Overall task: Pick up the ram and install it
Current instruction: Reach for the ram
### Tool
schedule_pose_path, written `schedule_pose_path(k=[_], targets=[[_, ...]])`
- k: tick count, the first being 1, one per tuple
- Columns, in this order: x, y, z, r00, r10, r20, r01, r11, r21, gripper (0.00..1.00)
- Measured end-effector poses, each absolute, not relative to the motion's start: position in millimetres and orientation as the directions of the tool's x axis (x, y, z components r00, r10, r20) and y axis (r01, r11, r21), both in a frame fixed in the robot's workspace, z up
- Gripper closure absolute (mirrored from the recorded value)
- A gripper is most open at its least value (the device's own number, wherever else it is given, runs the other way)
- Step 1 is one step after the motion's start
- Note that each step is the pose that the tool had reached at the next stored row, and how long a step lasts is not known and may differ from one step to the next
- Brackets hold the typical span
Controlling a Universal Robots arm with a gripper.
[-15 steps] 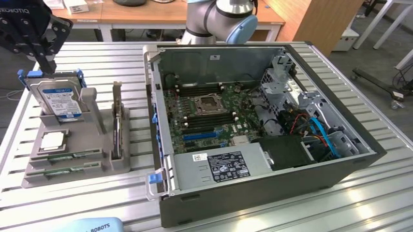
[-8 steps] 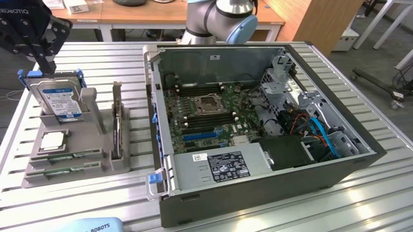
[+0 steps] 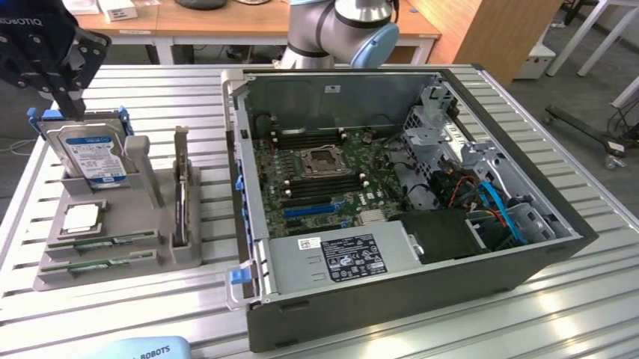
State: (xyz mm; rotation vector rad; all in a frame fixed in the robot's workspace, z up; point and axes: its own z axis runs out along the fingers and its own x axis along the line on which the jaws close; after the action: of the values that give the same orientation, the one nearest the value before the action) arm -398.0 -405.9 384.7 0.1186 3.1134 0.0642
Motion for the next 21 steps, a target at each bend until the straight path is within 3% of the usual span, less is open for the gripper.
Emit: schedule_pose_path(k=[21], targets=[[-398, -425, 385, -0.997, 0.077, -0.024, 0.076, 0.996, 0.042, 0.90]])
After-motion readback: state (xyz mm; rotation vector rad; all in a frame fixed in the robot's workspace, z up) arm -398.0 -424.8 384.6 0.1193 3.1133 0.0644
